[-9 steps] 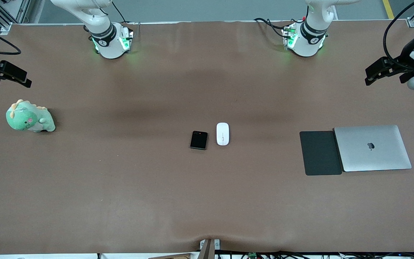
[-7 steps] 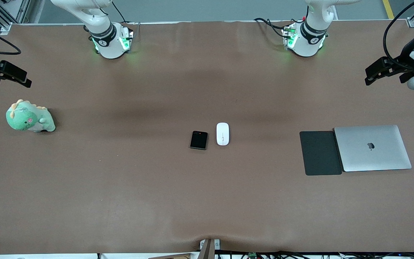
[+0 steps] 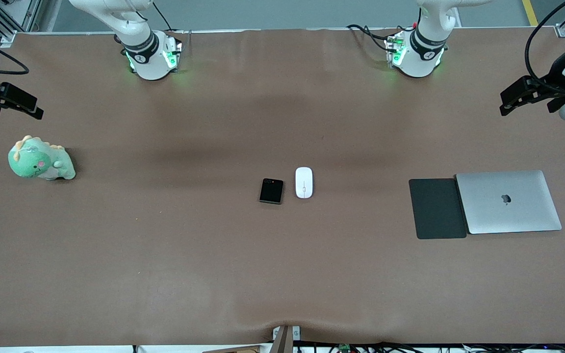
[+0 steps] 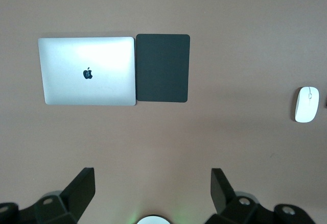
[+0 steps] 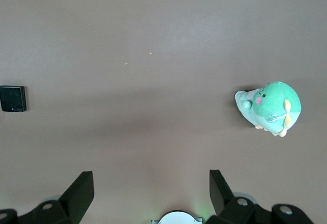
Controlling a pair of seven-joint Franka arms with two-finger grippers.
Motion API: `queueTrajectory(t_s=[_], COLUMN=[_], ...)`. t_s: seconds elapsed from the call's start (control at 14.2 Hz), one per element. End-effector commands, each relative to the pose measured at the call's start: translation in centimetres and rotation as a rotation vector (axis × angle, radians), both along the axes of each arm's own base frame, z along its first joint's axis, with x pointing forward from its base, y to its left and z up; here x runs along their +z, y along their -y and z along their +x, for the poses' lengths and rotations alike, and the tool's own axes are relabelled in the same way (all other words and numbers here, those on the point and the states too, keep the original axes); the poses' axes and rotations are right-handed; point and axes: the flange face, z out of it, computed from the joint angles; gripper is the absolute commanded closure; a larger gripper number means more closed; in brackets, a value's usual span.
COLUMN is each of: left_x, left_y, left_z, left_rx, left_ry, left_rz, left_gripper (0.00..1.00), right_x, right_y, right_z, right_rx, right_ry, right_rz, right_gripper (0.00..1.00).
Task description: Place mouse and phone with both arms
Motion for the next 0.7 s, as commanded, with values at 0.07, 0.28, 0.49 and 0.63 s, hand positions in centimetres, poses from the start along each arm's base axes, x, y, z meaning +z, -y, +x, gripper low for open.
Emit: queueTrajectory(t_s=[0.07,0.28,0.49,0.63], left_x=[0.4,0.1,-1.6,-3.0], left_y=[-0.1,0.1,1.1,2.1], left_z=[-0.1,-0.2,0.2,0.8], left_rx=[-0.008,-0.009,-0.015,-0.034], left_ry=[-0.004,-0.013,-0.046,-0.057], left_rz=[0.007,0.006,-0.003,-0.004], left_gripper=[0.00,0.00,0.00,0.00], right_x=[0.3,0.3,0.4,0.4], right_y=[0.0,0.1,0.1,0.1], right_z=[-0.1,-0.1,-0.1,-0.1], right_rx=[0.009,0.009,0.009,0.009], right_ry=[-0.002,-0.001,0.001,-0.001], right_rz=[-0.004,-0.004,-0.004,-0.004], right_gripper=[0.00,0.00,0.00,0.00])
